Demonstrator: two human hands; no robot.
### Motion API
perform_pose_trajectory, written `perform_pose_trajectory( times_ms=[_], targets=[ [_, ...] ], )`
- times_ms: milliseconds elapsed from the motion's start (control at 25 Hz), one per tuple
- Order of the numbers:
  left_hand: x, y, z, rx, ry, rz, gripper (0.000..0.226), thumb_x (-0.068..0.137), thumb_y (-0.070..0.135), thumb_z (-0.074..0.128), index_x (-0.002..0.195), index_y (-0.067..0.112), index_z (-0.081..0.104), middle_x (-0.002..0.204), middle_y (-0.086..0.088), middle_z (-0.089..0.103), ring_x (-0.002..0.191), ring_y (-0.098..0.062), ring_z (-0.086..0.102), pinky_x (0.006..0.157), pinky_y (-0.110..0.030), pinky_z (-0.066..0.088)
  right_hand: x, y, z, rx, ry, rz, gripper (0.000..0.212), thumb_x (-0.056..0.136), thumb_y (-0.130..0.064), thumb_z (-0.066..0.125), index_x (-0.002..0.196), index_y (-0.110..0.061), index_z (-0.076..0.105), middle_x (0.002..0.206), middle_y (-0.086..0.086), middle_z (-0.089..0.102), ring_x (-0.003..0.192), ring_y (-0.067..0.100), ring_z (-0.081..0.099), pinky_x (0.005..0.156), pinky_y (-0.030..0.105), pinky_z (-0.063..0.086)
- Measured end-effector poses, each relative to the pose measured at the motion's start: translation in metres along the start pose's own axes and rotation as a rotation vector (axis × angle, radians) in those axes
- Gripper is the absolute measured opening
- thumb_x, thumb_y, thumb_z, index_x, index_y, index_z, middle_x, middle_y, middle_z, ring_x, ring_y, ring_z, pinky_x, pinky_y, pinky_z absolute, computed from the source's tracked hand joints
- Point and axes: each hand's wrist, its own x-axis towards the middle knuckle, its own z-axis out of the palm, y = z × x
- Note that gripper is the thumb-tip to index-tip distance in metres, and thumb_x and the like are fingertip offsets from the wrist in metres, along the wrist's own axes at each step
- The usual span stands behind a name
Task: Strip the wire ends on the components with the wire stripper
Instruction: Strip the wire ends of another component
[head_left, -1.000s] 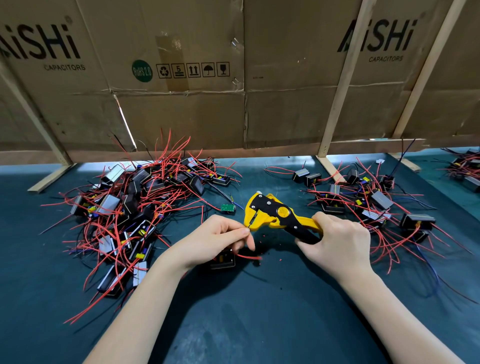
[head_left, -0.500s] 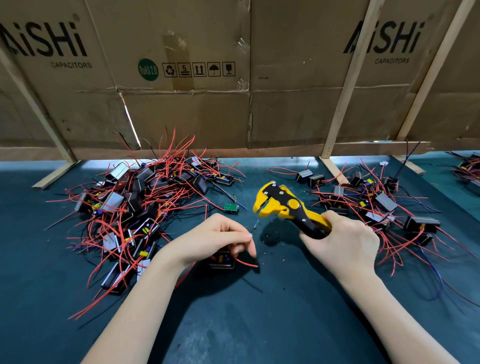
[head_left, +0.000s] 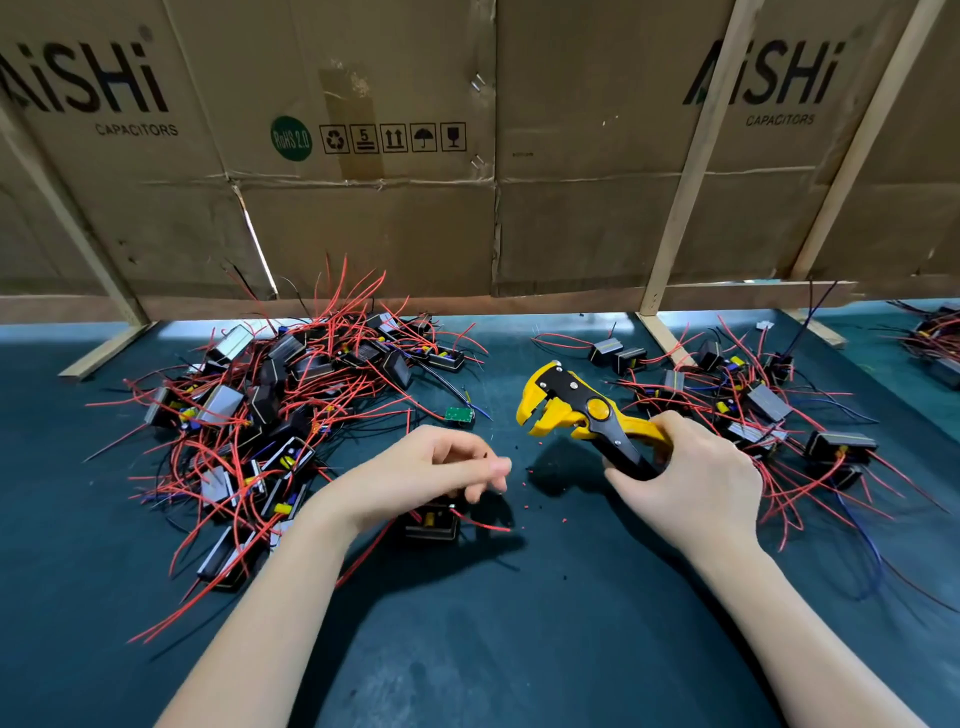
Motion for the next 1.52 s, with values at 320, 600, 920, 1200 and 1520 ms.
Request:
perform_pose_trajectory(
  times_ms=[320,600,920,1200,1520],
  targets=[
    [-0.008,0.0,-0.007,0.129,-0.238,0.014,0.006,0.083,0.016,0.078,0.087,0.013,0.075,0.069,-0.005,0.051,0.066,-0.015,0.045,0.063,-0.027,0.037,0.001,0.003,0.001,0.018,-0.022,0.036,0.037,0.059,-0.049,0.08,0.079,-0.024,0.061,0.065,-0.008,0.058,0.063,0.022,0.047,0.056,0.028,0.029],
    [0.004,-0.003,0.004,-0.053,0.168,0.06,0.005,0.088,0.005,0.069,0.084,0.007,0.066,0.072,0.003,0.064,0.066,-0.012,0.056,0.067,-0.018,0.046,-0.003,0.004,0.006,-0.071,-0.009,-0.129,0.049,0.051,-0.044,0.086,0.083,-0.015,0.063,0.072,-0.001,0.063,0.071,0.031,0.063,0.057,0.029,0.038],
    [0.011,-0.004,0.016,-0.104,0.326,-0.008,0.011,0.084,0.005,0.073,0.074,0.01,0.069,0.064,-0.001,0.068,0.06,-0.012,0.06,0.059,-0.016,0.045,-0.006,-0.001,0.01,-0.099,0.038,-0.198,0.058,0.046,-0.042,0.086,0.09,-0.011,0.064,0.077,0.001,0.062,0.075,0.031,0.061,0.065,0.036,0.047],
    [0.011,-0.002,0.016,-0.153,0.362,-0.031,0.016,0.083,-0.001,0.071,0.071,0.008,0.067,0.065,-0.005,0.067,0.058,-0.015,0.061,0.058,-0.017,0.046,-0.005,-0.002,0.01,-0.084,0.063,-0.218,0.06,0.043,-0.042,0.088,0.089,-0.012,0.064,0.077,0.0,0.061,0.074,0.03,0.061,0.064,0.034,0.046],
    [0.009,0.001,0.016,-0.178,0.37,-0.056,0.015,0.084,-0.001,0.07,0.072,0.007,0.068,0.064,-0.006,0.067,0.057,-0.015,0.062,0.058,-0.018,0.046,-0.005,-0.001,0.008,-0.059,0.109,-0.236,0.053,0.044,-0.042,0.087,0.082,-0.013,0.064,0.069,-0.001,0.06,0.067,0.029,0.061,0.059,0.031,0.044]
  ],
)
